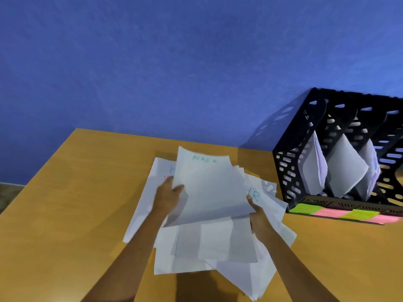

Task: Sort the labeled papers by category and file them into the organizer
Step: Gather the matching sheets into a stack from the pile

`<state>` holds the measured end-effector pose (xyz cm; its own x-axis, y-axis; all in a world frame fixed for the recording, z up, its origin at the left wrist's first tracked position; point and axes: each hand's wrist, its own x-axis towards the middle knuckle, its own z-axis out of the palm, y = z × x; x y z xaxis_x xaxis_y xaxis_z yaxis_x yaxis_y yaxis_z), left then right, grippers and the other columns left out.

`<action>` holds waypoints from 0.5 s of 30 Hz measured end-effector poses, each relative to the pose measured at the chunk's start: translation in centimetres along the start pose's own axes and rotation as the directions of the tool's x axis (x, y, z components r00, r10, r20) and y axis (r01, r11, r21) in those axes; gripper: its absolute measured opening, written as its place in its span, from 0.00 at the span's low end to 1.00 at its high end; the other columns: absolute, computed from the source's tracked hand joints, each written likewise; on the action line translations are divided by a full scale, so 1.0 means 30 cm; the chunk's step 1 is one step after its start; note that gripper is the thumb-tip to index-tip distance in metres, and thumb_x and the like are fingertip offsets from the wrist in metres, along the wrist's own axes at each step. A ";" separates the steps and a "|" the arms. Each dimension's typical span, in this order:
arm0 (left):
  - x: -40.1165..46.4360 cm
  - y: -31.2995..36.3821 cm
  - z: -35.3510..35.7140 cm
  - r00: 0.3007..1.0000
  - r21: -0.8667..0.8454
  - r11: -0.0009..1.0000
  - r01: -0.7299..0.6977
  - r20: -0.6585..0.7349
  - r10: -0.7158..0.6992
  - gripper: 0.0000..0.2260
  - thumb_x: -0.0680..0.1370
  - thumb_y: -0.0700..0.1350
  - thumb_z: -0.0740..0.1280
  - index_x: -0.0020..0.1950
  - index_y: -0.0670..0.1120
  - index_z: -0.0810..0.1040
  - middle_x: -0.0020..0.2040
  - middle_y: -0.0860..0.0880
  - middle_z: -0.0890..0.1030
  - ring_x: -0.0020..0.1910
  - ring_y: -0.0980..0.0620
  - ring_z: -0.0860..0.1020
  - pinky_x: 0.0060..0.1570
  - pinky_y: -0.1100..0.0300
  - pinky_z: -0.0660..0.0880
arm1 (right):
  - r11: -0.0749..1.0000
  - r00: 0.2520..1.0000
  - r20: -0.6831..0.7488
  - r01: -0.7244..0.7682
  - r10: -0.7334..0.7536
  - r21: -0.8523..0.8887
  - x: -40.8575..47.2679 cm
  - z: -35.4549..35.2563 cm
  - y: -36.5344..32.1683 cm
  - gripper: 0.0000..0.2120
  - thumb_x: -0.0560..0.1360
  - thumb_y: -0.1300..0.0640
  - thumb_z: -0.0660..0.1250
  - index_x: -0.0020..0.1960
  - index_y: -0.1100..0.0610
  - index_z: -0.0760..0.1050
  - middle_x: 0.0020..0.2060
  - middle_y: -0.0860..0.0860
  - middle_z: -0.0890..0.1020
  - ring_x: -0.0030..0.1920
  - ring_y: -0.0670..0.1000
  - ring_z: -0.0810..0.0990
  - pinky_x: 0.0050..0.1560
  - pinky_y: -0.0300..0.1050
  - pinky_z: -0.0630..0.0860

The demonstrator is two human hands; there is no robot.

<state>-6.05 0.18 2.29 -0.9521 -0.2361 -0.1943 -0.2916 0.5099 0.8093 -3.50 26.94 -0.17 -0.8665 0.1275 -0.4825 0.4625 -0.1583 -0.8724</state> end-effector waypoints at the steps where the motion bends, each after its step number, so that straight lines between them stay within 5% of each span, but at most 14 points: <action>1: -0.014 -0.024 0.042 0.998 0.042 0.999 0.017 0.067 -0.019 0.17 0.78 0.43 0.66 0.65 0.40 0.72 0.62 0.39 0.79 0.61 0.40 0.77 0.59 0.52 0.71 | 0.994 0.999 0.051 -0.025 0.020 0.106 -0.005 -0.005 -0.004 0.13 0.81 0.49 0.55 0.58 0.54 0.74 0.47 0.55 0.81 0.46 0.58 0.79 0.44 0.51 0.77; 4: -0.041 -0.068 0.129 0.976 0.145 0.989 0.031 0.210 -0.061 0.23 0.79 0.45 0.65 0.72 0.44 0.65 0.69 0.43 0.73 0.67 0.41 0.72 0.65 0.49 0.69 | 0.999 0.994 0.106 -0.016 0.019 -0.030 -0.011 -0.017 -0.012 0.09 0.79 0.51 0.62 0.56 0.50 0.77 0.51 0.52 0.84 0.49 0.55 0.83 0.45 0.51 0.81; 7: -0.049 -0.079 0.152 0.965 0.133 0.991 0.010 0.257 -0.045 0.25 0.79 0.46 0.65 0.74 0.46 0.63 0.71 0.45 0.71 0.70 0.43 0.70 0.68 0.50 0.67 | 0.946 0.992 0.116 -0.007 0.047 -0.324 0.016 -0.024 0.009 0.14 0.76 0.63 0.67 0.61 0.58 0.75 0.58 0.55 0.81 0.57 0.58 0.79 0.61 0.57 0.76; 11: -0.037 -0.046 0.112 1.000 0.121 0.992 0.022 0.018 -0.024 0.27 0.76 0.49 0.68 0.72 0.44 0.65 0.66 0.41 0.72 0.64 0.40 0.73 0.65 0.46 0.71 | 0.951 0.997 0.067 0.042 -0.022 -0.307 0.026 -0.039 -0.002 0.14 0.74 0.65 0.68 0.56 0.51 0.77 0.54 0.51 0.82 0.58 0.56 0.79 0.58 0.50 0.76; 13: -0.034 -0.018 0.067 0.997 -0.061 0.995 0.073 -0.004 -0.074 0.27 0.75 0.50 0.70 0.71 0.44 0.66 0.65 0.40 0.72 0.64 0.40 0.73 0.66 0.43 0.69 | 0.982 0.987 0.153 0.073 -0.046 -0.172 0.024 -0.056 -0.026 0.16 0.75 0.67 0.66 0.59 0.52 0.76 0.57 0.51 0.82 0.60 0.54 0.79 0.62 0.49 0.74; 15: -0.050 0.023 0.020 0.978 -0.444 0.882 0.158 0.194 -0.077 0.22 0.75 0.51 0.70 0.66 0.48 0.72 0.62 0.42 0.78 0.62 0.42 0.76 0.65 0.43 0.71 | 0.994 0.963 0.258 0.099 -0.083 -0.052 0.015 -0.065 -0.062 0.18 0.77 0.67 0.64 0.64 0.56 0.74 0.61 0.51 0.80 0.62 0.51 0.78 0.61 0.45 0.75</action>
<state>-4.88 1.37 2.79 -0.9264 -0.1103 -0.3600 -0.3665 0.0458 0.9293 -4.40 29.22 1.09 -0.9207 -0.1171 -0.3722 0.3833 -0.0933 -0.9189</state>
